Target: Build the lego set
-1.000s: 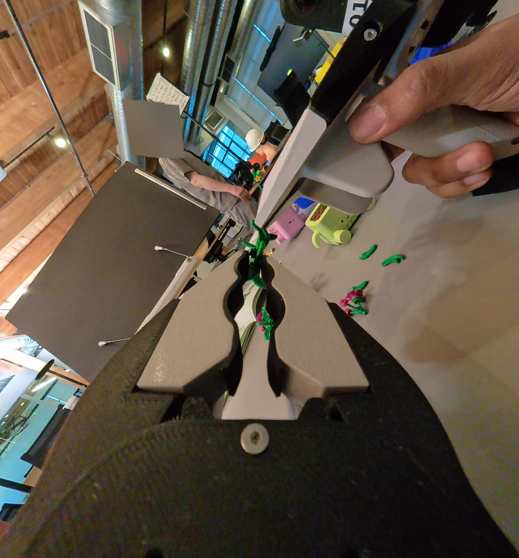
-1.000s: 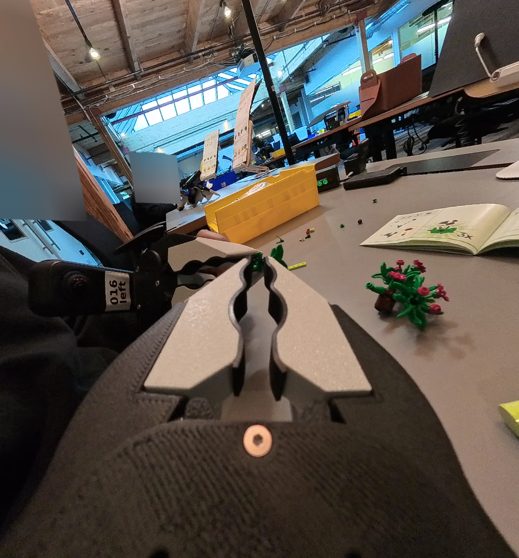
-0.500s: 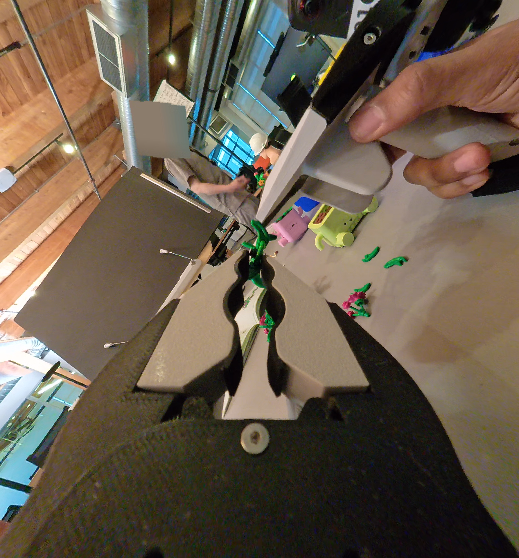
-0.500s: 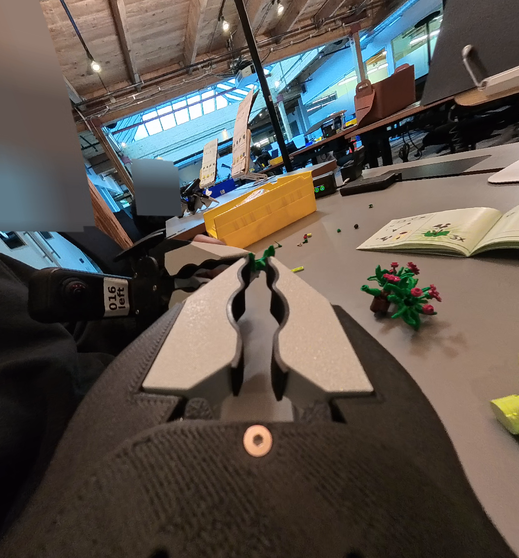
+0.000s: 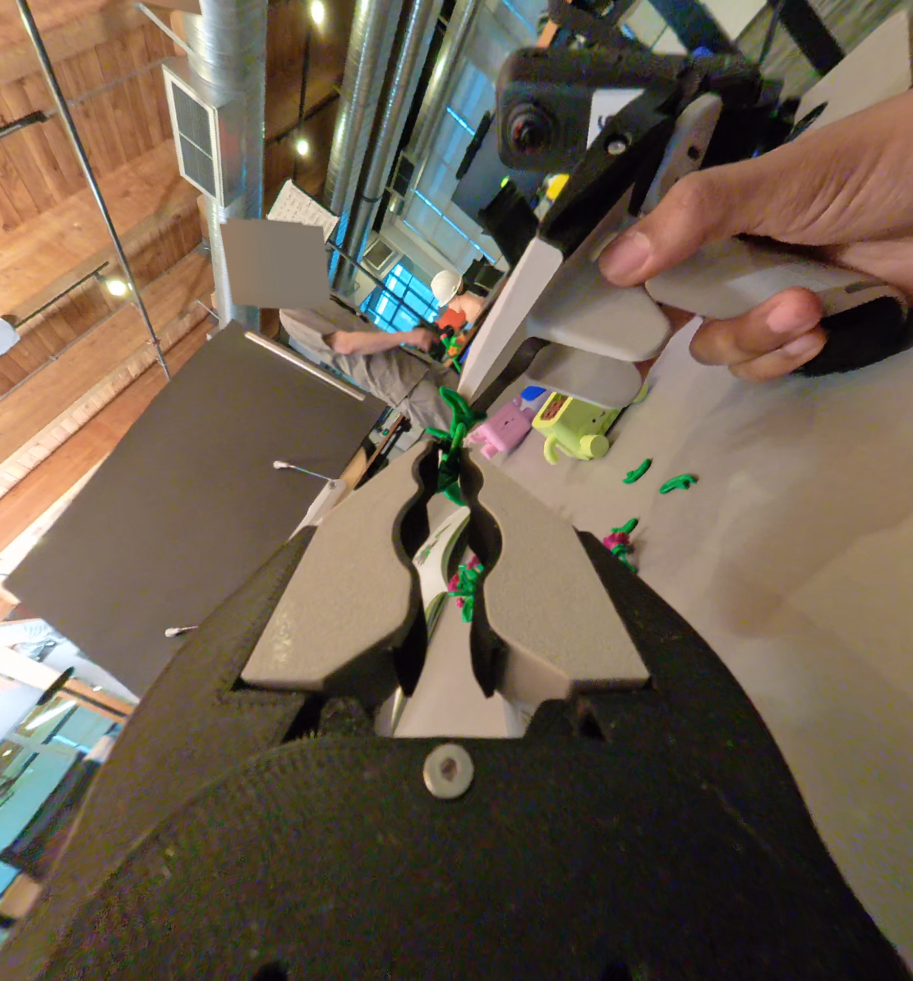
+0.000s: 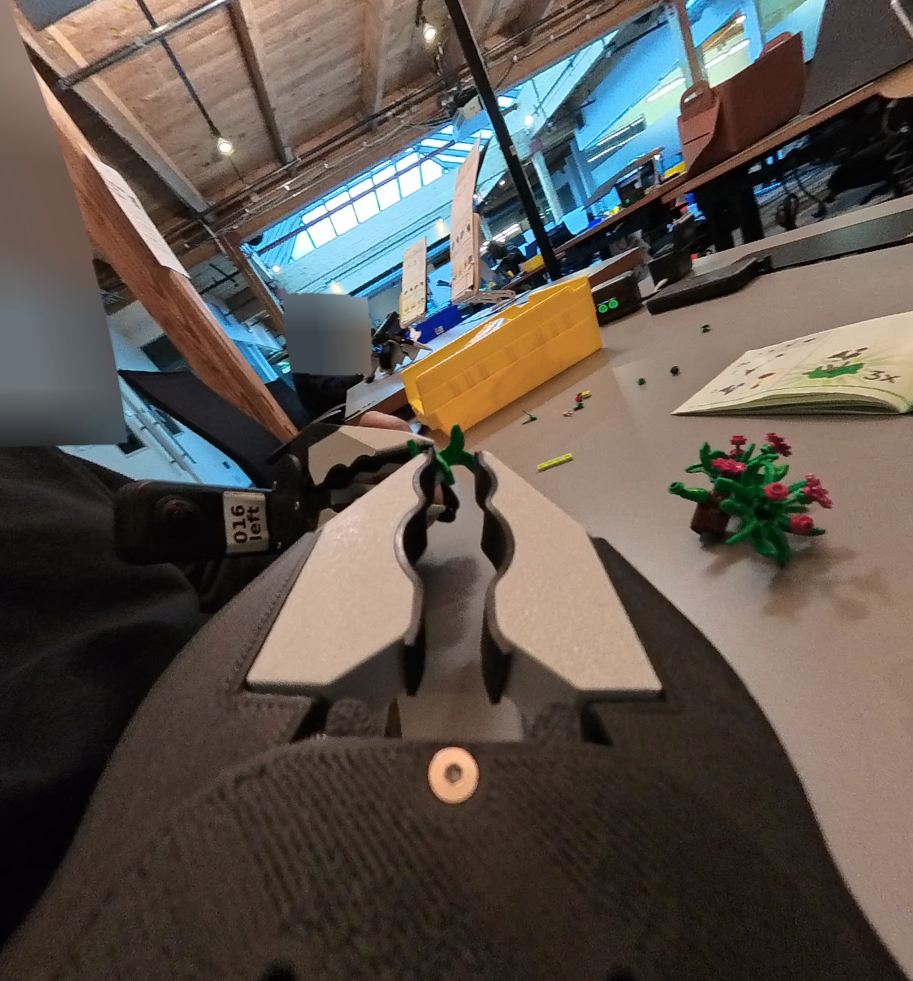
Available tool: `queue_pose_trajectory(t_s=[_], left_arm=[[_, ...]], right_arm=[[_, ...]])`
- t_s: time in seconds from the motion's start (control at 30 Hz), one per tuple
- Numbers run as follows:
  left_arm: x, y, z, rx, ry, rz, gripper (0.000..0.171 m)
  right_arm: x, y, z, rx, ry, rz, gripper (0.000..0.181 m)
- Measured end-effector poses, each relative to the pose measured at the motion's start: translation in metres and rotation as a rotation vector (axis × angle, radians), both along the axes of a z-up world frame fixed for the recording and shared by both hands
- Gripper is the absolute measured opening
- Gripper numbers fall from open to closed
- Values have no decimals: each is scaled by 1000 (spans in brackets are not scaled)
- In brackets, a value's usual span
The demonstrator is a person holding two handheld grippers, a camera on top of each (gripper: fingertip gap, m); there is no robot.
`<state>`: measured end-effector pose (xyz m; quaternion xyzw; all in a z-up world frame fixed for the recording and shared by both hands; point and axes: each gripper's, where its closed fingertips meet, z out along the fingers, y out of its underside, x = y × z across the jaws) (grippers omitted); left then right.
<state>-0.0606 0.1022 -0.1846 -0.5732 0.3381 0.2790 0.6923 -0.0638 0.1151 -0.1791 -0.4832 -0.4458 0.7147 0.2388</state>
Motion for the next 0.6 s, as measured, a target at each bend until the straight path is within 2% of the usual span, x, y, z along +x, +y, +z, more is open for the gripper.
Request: queue_pose_trajectory(t_s=[0.23,0.6], left_arm=[[6,-5,4,-13,-86,-101,6],[8,-8,6,-15,-132,-151,6]], right_arm=[[8,-15,4,-44,23,157,1],[10,-19,5,-81,33,204,0]])
